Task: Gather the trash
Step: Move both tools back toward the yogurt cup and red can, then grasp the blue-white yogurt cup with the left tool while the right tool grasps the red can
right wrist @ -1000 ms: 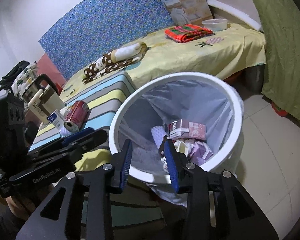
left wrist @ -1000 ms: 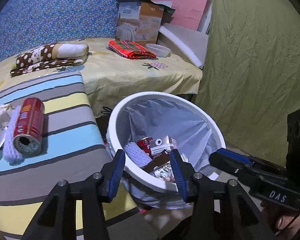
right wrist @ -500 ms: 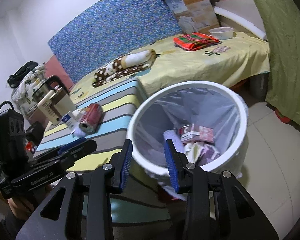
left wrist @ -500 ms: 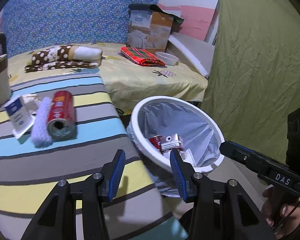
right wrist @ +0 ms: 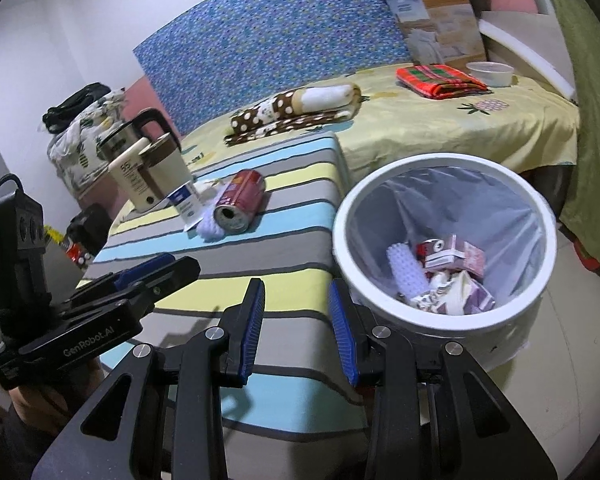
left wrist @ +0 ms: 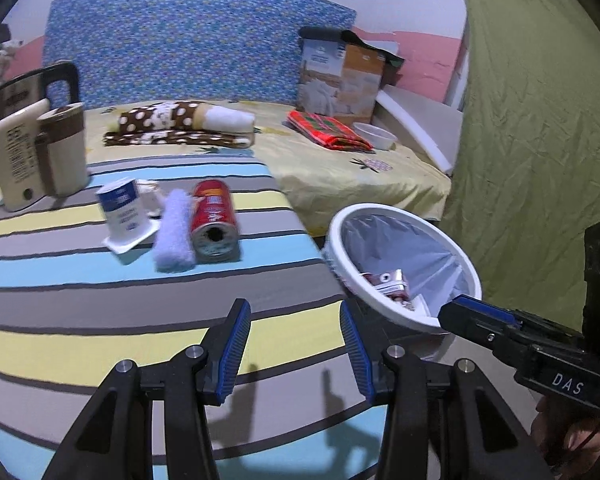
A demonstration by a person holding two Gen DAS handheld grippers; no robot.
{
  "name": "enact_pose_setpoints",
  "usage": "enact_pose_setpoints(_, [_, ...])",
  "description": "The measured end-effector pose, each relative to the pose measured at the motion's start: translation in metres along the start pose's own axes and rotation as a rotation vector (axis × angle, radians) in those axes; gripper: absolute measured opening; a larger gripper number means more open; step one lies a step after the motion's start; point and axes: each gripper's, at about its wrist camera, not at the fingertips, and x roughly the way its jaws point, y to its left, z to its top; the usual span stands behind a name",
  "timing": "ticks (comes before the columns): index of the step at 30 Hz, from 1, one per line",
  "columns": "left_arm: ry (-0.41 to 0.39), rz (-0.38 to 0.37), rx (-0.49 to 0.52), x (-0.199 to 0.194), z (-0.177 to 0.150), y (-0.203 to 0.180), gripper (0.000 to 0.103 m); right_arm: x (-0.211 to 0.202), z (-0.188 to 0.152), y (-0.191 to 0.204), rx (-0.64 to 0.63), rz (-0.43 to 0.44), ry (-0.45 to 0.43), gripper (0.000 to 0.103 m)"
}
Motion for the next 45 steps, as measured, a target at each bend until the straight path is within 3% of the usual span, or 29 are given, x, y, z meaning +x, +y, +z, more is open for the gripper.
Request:
enact_pose_setpoints(8, [-0.001, 0.066, -0.033, -0.010, -0.007, 0.022, 0.046, 0.011, -0.003, 0.014, -0.007, 0.018, 0.026, 0.037])
enact_pose_setpoints(12, [-0.003, 0.098, -0.047, -0.012, -0.006, 0.031, 0.046, 0.016, -0.001, 0.023, -0.010, 0.027, 0.029, 0.048])
enact_pose_setpoints(29, [0.008, 0.194, -0.112, -0.002, 0.006, 0.088, 0.046, 0.053, 0.016, 0.052, -0.062, 0.020, 0.077, 0.048])
enact_pose_setpoints(41, [0.002, 0.200, -0.118, 0.020, 0.034, 0.126, 0.047, 0.087, 0.030, 0.065, -0.063, 0.040, 0.097, 0.048])
enact_pose_setpoints(45, [-0.010, 0.194, -0.120, 0.030, 0.046, 0.136, 0.053, 0.098, 0.038, 0.067, -0.065, 0.035, 0.097, 0.061])
